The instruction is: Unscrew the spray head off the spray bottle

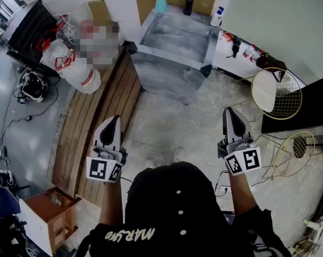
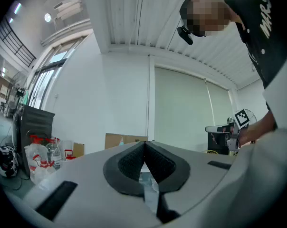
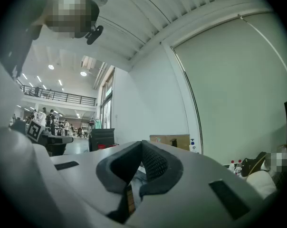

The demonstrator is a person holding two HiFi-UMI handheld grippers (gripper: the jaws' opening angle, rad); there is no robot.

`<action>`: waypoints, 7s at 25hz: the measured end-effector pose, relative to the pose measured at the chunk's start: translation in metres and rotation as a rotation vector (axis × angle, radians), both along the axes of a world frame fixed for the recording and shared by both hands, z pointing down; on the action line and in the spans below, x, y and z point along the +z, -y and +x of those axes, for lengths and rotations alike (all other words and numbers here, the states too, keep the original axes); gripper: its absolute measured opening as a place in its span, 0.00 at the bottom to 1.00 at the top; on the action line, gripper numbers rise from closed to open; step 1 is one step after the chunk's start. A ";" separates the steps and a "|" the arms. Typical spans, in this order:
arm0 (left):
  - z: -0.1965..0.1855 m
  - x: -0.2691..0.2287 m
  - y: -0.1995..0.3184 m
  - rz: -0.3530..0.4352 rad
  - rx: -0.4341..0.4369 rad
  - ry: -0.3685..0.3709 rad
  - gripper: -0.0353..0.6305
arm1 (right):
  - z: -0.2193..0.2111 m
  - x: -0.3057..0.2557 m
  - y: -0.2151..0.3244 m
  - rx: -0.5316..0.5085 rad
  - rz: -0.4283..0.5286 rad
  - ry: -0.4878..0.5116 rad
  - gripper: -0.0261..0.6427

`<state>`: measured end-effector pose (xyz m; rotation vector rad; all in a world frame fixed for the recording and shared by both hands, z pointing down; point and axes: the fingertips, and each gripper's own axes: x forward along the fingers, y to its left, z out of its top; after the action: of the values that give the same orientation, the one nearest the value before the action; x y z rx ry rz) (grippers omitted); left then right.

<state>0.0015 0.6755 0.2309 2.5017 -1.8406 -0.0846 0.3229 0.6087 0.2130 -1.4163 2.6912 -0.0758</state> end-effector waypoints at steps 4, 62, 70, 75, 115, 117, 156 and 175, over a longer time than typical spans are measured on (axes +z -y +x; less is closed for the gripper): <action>0.008 0.001 0.002 0.002 0.003 0.006 0.09 | 0.002 -0.001 0.001 -0.021 0.008 -0.017 0.06; -0.086 -0.003 0.332 0.102 0.158 -0.004 0.09 | -0.135 -0.002 0.327 -0.030 0.005 -0.053 0.06; -0.081 -0.012 0.395 0.081 0.151 0.023 0.09 | -0.143 -0.012 0.394 -0.072 0.029 -0.045 0.06; -0.068 -0.010 0.448 0.072 0.154 0.029 0.09 | -0.137 -0.011 0.444 -0.102 0.039 -0.049 0.06; -0.035 0.200 0.818 -0.221 0.601 0.297 0.43 | -0.309 0.105 0.762 -0.400 -0.270 -0.299 0.36; -0.027 0.216 0.829 -0.251 0.623 0.318 0.51 | -0.316 0.112 0.775 -0.396 -0.287 -0.320 0.37; 0.019 0.284 0.888 -0.402 0.633 0.462 0.65 | -0.337 0.171 0.814 -0.208 -0.389 -0.447 0.44; 0.018 0.285 0.888 -0.404 0.629 0.453 0.65 | -0.340 0.172 0.810 -0.252 -0.358 -0.495 0.41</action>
<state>0.0195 -0.2125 0.5160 2.7761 -0.9140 0.8306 -0.0173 -0.2013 0.3846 -1.3031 3.4013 -0.2718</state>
